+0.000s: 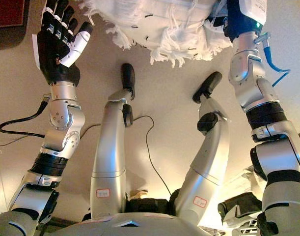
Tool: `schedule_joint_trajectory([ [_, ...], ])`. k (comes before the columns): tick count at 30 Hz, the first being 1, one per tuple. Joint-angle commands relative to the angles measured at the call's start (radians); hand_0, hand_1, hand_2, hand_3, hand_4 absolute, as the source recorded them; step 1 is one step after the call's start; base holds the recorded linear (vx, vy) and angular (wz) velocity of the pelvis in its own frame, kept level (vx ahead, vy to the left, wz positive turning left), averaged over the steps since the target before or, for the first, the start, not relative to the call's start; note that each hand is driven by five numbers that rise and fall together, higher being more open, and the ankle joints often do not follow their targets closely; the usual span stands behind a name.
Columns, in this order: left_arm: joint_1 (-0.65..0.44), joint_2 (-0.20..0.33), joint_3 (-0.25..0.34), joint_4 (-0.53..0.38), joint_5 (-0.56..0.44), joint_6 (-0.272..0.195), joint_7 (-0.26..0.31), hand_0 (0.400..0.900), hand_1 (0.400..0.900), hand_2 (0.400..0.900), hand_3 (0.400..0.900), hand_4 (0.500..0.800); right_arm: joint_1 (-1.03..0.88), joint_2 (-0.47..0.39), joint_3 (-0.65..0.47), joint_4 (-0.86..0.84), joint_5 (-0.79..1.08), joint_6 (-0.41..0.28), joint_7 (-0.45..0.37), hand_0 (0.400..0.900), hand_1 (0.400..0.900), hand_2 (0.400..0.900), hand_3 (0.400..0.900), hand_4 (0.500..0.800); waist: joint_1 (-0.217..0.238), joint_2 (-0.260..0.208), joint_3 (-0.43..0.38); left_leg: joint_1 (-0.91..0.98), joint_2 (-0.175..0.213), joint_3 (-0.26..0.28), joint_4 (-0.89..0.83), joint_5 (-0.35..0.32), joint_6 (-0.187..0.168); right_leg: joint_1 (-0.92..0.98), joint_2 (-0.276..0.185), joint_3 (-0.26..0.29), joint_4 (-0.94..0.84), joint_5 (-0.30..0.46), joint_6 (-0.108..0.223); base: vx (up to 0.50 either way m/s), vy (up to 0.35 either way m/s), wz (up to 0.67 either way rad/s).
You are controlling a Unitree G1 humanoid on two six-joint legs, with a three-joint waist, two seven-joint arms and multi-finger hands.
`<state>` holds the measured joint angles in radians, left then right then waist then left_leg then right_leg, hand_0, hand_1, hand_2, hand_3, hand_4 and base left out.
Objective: Pick up the pillow and put it on the sofa.
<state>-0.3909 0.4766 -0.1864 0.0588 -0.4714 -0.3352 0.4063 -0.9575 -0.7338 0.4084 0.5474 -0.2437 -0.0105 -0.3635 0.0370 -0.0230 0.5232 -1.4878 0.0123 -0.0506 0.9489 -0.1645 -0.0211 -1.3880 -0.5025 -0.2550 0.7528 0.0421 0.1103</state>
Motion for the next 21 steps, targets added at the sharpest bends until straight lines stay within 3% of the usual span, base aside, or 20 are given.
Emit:
schedule_joint_trajectory([
  [1,0.064,0.007,0.054,-0.19,-0.02,-0.074,0.011,0.9,0.9,0.9,0.9,0.8,-0.059,0.006,0.051,-0.004,0.079,-0.054,0.014,0.4,0.4,0.4,0.4,0.5,0.047,-0.021,-0.003,0.042,-0.032,-0.029,-0.032,-0.051,-0.034,-0.007,-0.005,0.068,0.035,-0.018,0.093,0.0,0.032,-0.02],
  [7,0.06,0.004,0.073,-0.179,-0.016,-0.073,0.023,0.9,0.9,0.9,0.9,0.8,-0.039,0.018,0.016,-0.039,0.103,-0.065,0.004,0.4,0.4,0.4,0.4,0.5,0.037,-0.039,-0.003,0.061,-0.031,-0.03,-0.054,-0.039,-0.036,0.011,0.006,0.063,0.006,-0.013,0.09,-0.02,0.031,-0.06],
  [12,0.047,-0.028,0.092,-0.138,0.004,-0.061,0.047,0.9,0.9,0.9,0.9,0.8,0.025,0.033,-0.037,-0.102,0.088,-0.074,-0.016,0.4,0.4,0.4,0.4,0.5,0.027,-0.048,-0.003,0.115,-0.022,-0.021,-0.09,-0.028,-0.034,0.056,0.015,0.06,-0.028,-0.003,0.092,-0.03,0.02,-0.04],
  [21,0.027,-0.072,0.131,-0.047,0.047,-0.044,0.065,0.9,0.9,0.9,0.9,0.8,0.241,0.09,-0.16,-0.267,0.036,-0.107,-0.029,0.4,0.4,0.4,0.4,0.5,0.016,-0.074,-0.004,0.416,0.002,-0.01,-0.219,-0.011,-0.025,0.381,0.034,0.016,-0.174,0.03,0.097,0.0,-0.014,-0.02],
])
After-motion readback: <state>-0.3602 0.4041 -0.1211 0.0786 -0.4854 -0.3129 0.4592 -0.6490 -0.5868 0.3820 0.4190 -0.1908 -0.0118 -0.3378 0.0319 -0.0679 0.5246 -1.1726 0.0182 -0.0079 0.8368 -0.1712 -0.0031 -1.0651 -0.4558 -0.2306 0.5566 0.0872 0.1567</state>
